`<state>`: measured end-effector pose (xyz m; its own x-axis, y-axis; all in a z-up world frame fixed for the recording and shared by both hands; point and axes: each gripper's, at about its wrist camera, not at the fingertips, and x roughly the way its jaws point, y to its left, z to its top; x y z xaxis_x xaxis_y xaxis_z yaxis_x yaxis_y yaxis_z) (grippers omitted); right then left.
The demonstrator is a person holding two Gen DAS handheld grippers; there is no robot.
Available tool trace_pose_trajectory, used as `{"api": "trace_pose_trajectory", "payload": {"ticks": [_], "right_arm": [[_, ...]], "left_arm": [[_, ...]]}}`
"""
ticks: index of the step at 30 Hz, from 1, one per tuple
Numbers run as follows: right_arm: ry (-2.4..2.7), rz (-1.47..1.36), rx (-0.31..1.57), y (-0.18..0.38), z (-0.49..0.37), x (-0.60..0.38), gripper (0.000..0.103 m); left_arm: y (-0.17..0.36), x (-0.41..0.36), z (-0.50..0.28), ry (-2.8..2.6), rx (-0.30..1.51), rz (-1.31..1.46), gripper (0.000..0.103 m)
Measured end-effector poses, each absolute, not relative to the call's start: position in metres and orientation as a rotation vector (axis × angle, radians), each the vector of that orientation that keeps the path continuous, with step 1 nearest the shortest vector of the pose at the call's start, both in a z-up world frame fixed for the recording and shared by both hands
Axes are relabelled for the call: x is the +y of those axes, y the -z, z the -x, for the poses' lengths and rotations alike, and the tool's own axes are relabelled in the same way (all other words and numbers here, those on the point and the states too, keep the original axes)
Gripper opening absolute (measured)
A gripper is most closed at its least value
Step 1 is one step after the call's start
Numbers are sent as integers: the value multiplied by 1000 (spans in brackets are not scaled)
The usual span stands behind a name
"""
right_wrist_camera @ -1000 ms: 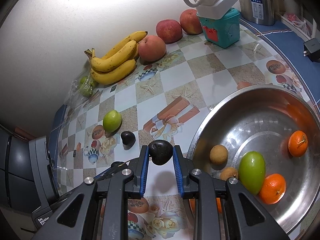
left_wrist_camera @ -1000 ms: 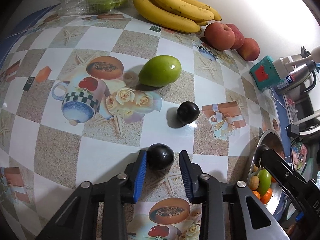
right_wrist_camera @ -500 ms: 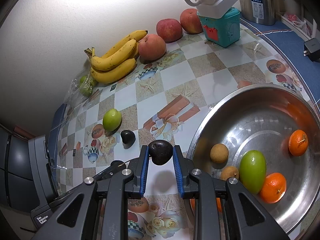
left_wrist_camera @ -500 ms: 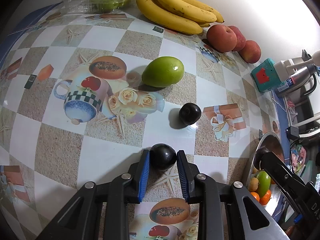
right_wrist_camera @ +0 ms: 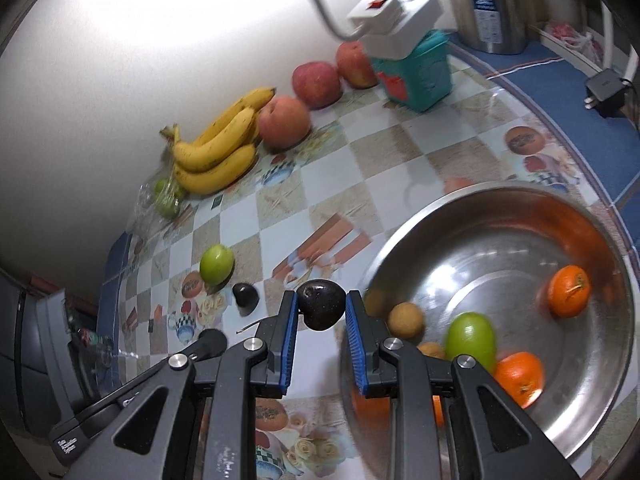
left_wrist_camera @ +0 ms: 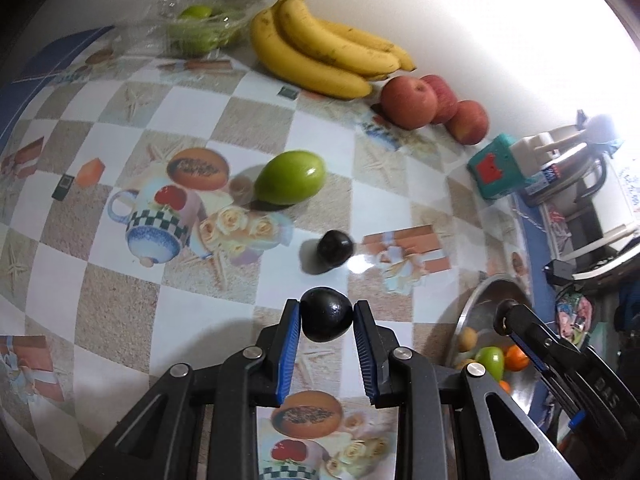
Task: Organize fruits
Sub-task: 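Carry the plum with the right tool while the left tool carries its plum over the tray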
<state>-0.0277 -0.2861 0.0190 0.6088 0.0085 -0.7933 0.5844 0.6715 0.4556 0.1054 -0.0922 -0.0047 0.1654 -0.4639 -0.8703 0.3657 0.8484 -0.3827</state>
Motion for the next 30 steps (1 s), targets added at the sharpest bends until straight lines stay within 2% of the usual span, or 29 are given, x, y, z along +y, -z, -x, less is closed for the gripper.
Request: {"api": "trace_pose_trajectory", "payload": {"ticks": [12,19,30], "right_arm": [[525,-855,772,-32,82,-331,25],[587,-850,784,-32,107,-337,25],[687,-859,810,-19,150,-339,25]], "left_arm": [[-26,-131,-71,755,1224,63,29],[-35,-162,-33,877,1243,-11,29],[-6,-203,28,963,1392,-198,29]]}}
